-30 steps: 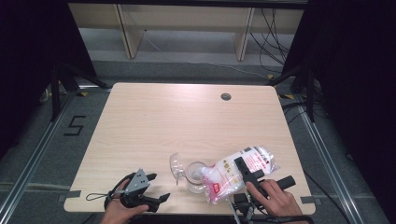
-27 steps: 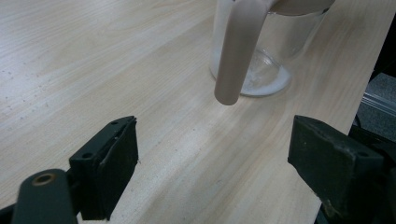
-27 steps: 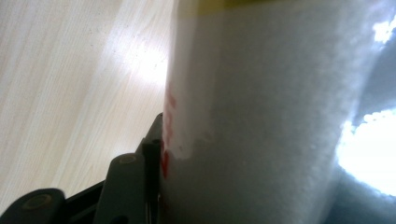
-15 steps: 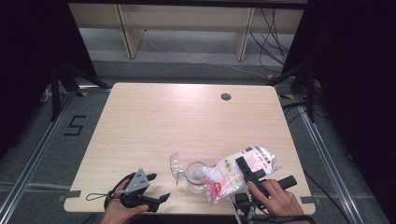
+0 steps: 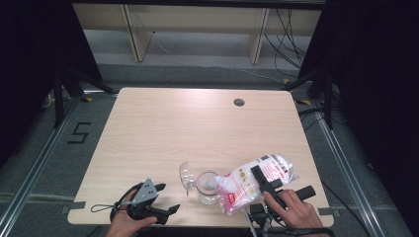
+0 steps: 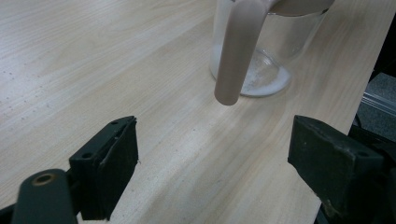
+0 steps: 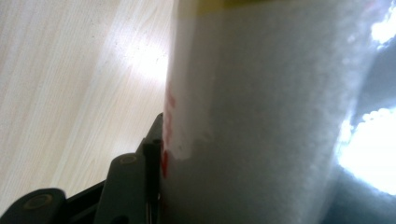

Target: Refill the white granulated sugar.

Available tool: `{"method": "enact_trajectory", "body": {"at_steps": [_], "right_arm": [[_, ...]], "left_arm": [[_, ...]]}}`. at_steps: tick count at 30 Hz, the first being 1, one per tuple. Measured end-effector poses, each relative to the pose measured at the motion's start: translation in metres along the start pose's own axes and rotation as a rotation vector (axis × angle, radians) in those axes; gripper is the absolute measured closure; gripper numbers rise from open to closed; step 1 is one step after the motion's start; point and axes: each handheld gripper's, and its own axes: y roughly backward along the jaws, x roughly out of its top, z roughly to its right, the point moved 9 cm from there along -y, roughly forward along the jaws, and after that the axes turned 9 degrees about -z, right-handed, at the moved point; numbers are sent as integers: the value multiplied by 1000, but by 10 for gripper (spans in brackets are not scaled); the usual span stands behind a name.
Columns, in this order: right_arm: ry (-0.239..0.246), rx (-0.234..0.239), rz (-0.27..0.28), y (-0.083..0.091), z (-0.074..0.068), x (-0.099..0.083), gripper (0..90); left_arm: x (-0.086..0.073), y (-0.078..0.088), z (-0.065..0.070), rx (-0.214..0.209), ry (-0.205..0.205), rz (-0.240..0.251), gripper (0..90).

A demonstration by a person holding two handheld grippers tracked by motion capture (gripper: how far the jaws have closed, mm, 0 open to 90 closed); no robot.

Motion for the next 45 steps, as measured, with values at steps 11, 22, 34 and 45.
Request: {"method": "enact_trajectory", "body": {"at_steps": [11,22,34,45], "right_arm": [[-7,5,-9,1,0,-2,519],[33,5,-16,1,1,-2,521],[86,-11,-9,1,2,3,521],[85,-14,-14,1,1,3,524]], "left_arm": [[0,0,0,1,0,0,157],[0,0,0,1,0,0,157],[0,0,1,-6,0,0,157],[0,0,1,-7,1,1,158]]}}
